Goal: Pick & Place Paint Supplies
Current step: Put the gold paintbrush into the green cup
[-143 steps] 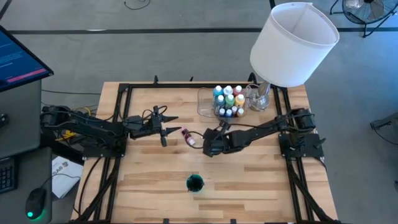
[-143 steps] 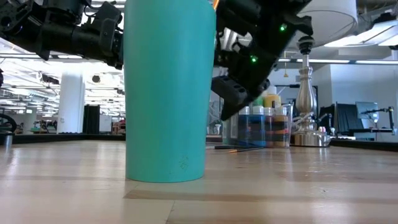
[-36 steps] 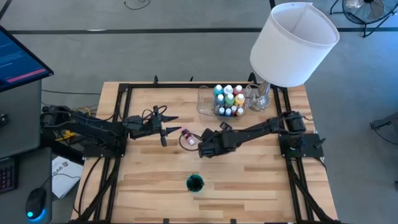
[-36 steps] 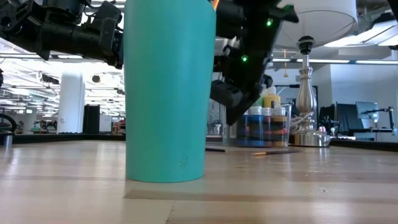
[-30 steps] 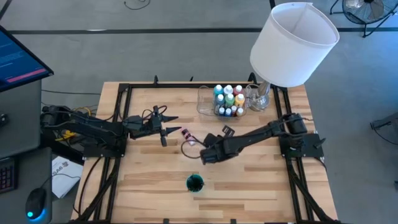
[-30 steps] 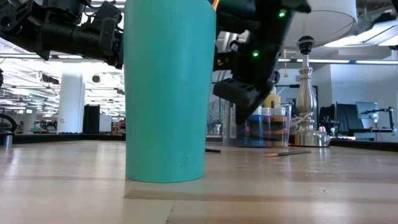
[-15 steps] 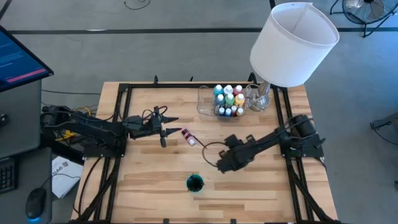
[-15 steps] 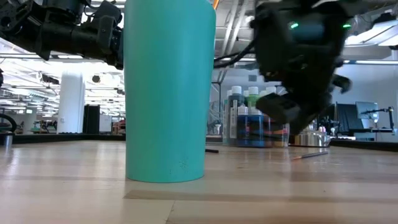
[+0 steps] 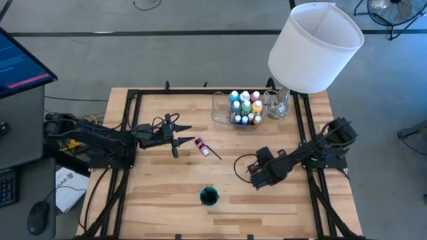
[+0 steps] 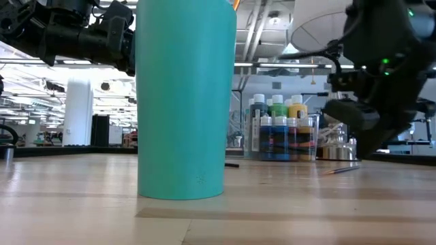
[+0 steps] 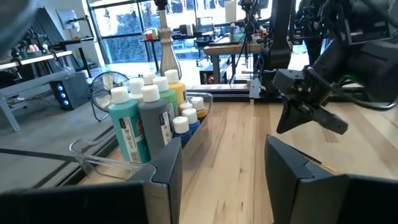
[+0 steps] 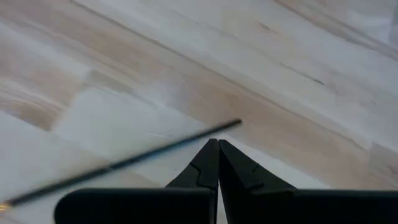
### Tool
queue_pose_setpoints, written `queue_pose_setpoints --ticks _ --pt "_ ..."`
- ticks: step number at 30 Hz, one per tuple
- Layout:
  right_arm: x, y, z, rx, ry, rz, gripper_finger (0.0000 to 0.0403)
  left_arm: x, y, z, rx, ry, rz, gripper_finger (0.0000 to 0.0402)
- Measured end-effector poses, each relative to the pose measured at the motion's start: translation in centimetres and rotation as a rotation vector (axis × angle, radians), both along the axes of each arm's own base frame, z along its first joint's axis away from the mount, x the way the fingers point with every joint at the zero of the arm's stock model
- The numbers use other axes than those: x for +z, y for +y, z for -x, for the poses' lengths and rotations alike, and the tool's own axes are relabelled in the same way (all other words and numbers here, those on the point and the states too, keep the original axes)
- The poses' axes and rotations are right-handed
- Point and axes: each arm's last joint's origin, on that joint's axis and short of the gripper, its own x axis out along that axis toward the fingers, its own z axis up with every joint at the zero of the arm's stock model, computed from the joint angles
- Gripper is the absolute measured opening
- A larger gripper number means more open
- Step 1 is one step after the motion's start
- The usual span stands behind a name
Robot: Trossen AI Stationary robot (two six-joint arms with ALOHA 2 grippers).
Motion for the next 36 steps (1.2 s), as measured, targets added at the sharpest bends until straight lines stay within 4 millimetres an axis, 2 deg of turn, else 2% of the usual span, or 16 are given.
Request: queue_pose_setpoints --ticks 6,14,19,29,36 --pt "-0.7 -0.6 0.8 -0.052 0.007 0.02 0.0 0.0 0.0 0.0 0.0 0.001 0.0 0.0121" --pt "-0.4 -1.2 0.3 -0.054 -0.067 0.125 0.0 0.0 0.0 0.0 0.004 0.002 -0.003 0.0121" --pt "-0.8 -2.3 -0.2 -0.044 -0.02 0.153 0.0 0.0 0.0 0.0 0.004 0.002 -0.003 0.0121" --pt "-2.7 -4.2 -0.4 0.003 -0.026 0.08 0.0 0.0 0.0 0.0 0.002 0.004 -0.003 0.0121" --pt "-2.9 -3.4 0.0 -0.01 -0.054 0.055 0.0 0.0 0.0 0.0 0.0 0.004 -0.003 0.0121"
